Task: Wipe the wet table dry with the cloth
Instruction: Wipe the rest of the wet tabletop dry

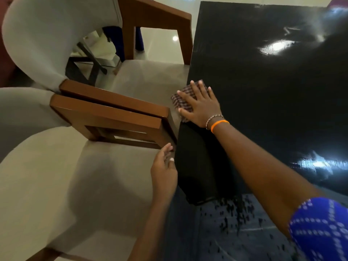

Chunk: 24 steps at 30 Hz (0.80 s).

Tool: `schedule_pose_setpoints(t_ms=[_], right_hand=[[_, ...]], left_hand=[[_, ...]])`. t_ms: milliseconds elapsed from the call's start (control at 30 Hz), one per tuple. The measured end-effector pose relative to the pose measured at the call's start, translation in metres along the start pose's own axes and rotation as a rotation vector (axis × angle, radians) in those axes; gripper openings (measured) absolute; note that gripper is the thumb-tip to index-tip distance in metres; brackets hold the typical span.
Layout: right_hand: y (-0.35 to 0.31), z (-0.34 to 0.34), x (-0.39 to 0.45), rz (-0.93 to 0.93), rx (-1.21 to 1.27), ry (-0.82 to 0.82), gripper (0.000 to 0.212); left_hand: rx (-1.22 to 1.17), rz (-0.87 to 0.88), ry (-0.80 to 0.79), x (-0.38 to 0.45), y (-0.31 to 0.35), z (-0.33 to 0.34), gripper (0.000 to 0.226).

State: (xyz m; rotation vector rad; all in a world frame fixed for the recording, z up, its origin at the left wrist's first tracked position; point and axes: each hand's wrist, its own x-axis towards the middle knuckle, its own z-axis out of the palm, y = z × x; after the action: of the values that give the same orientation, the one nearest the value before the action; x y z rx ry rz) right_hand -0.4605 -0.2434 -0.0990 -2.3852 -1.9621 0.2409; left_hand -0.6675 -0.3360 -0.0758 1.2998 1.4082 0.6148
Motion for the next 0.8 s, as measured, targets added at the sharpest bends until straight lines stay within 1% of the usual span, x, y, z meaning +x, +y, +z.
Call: schedule_pose_setpoints(t_ms=[100,200,333,433,633,800], right_hand=[[0.005,-0.003,0.027,0.076,0.007,-0.03,0.065],[-0.002,-0.002,0.025,0.117,-0.019,0.006,0.064],[0.007,-0.004,0.01,0.088,-0.006,0.028,0.062],[0.032,-0.004,-0.005,0.102,-0.007,0.02,0.062],[0.122,-0.006,-0.058,0.276,0.009,0.076,0.061],[0.223,-0.011,-0.122,0.473,0.023,0.094,0.061]], left_hand=[[0.152,0.136,0.0,-0.002,0.003,0.003,0.044],[0.342,0.306,0.009,-0.006,0.008,0.01,0.043],[0.479,0.39,-0.057,-0.016,0.02,0.032,0.044],[0.535,0.412,-0.114,-0.026,0.026,0.053,0.045],[0.606,0.485,-0.272,-0.063,0.037,0.115,0.045],[0.722,0.546,-0.328,-0.096,0.043,0.166,0.046]])
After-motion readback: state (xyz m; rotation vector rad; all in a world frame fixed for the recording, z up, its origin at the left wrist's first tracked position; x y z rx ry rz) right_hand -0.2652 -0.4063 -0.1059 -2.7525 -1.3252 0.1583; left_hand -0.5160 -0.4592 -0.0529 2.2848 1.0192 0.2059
